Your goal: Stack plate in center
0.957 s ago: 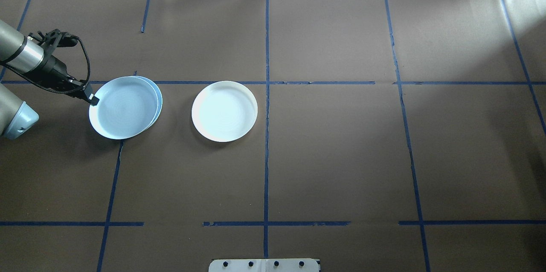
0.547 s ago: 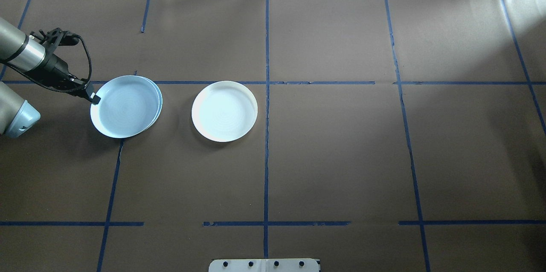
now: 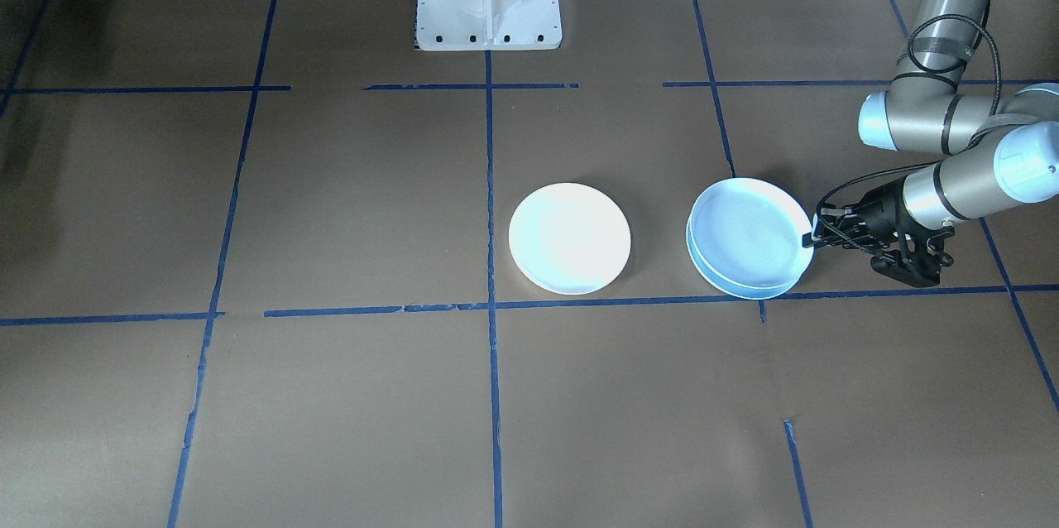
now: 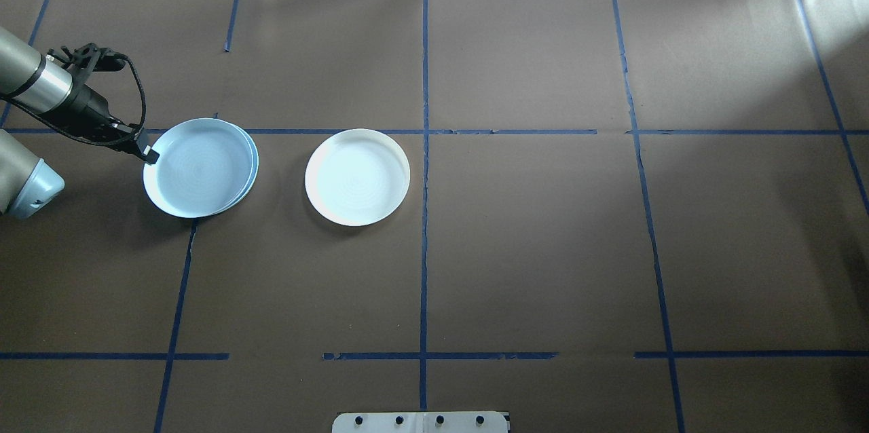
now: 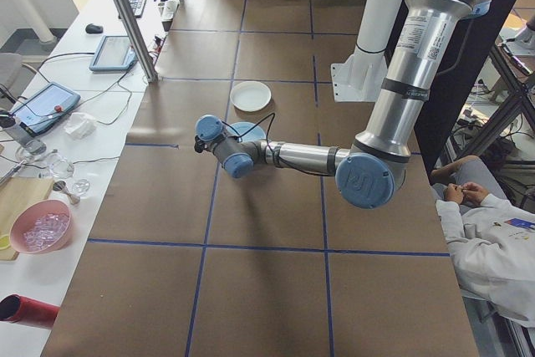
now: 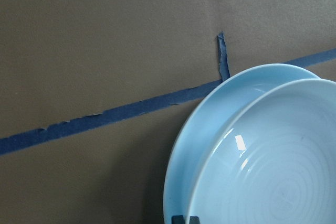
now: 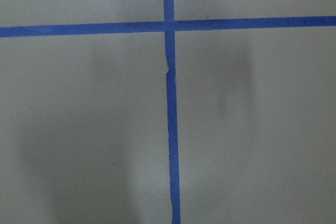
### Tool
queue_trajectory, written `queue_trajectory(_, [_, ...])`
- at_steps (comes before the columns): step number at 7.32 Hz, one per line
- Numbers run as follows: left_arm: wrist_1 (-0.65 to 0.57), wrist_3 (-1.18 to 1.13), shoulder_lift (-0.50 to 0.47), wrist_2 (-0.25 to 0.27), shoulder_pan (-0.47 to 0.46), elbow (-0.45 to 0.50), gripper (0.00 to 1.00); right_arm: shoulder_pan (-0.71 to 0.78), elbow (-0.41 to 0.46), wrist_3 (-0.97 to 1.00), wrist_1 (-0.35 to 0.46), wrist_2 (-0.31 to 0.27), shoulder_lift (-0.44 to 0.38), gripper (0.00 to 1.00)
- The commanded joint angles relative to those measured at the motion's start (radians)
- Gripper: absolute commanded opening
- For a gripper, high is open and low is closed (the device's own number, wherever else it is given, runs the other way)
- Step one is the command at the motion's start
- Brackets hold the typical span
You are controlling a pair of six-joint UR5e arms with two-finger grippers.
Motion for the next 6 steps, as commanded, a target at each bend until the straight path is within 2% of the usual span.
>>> queue_trajectory(1, [-0.001,0.000,-0.001,0.004,-0.002,0.000,0.00,0.001,0.000,0.000,0.000,0.000,0.000,1.00])
queue_trajectory(4, [-0.003,-0.002,-0.007,0.004,-0.002,0.000,0.00,-0.001,0.000,0.000,0.000,0.000,0.000,1.00])
queue_trajectory(5, [-0.002,-0.002,-0.008,0.004,-0.002,0.007,0.17,0.001,0.000,0.000,0.000,0.000,0.000,1.00])
queue_trajectory(6, [-0.003,-0.002,-0.011,0.004,-0.002,0.011,0.55,0.001,0.000,0.000,0.000,0.000,0.000,1.00])
